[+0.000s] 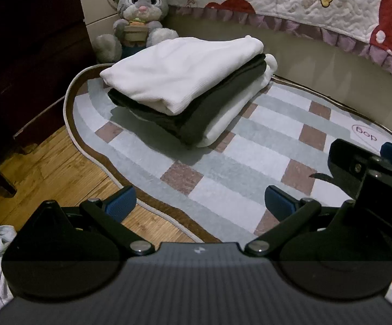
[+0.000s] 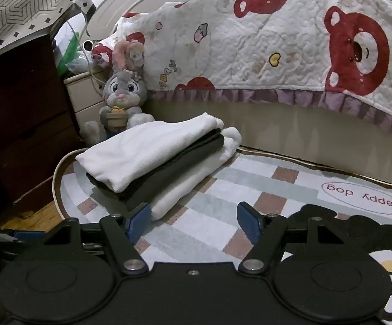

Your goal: Fold clothes

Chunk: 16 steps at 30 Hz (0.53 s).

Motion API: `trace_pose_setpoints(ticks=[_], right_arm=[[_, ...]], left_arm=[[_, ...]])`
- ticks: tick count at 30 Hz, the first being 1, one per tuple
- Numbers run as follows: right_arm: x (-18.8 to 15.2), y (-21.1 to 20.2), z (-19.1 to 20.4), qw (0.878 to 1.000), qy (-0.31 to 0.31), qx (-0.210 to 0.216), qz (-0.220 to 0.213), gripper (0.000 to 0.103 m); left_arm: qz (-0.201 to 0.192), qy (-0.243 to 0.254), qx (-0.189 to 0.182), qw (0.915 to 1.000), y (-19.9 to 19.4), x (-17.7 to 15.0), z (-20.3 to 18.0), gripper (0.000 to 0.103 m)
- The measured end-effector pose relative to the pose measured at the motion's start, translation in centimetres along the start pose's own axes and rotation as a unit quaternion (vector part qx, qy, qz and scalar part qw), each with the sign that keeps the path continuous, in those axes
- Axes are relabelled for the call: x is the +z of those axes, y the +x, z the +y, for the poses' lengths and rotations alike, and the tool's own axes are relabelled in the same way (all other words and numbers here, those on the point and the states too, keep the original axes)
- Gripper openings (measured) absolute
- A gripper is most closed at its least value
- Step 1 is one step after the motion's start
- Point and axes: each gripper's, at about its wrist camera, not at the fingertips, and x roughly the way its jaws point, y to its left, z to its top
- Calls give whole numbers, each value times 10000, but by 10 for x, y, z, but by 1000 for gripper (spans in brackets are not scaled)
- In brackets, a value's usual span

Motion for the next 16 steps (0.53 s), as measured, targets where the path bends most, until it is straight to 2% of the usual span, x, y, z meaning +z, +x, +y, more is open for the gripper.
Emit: trace_pose_setpoints(ticks=[16], right_arm=[[-6,2,-9,10000,64,-45,-4,79]], left_arm=[[75,99,36,9999,5,-1,-6,103]])
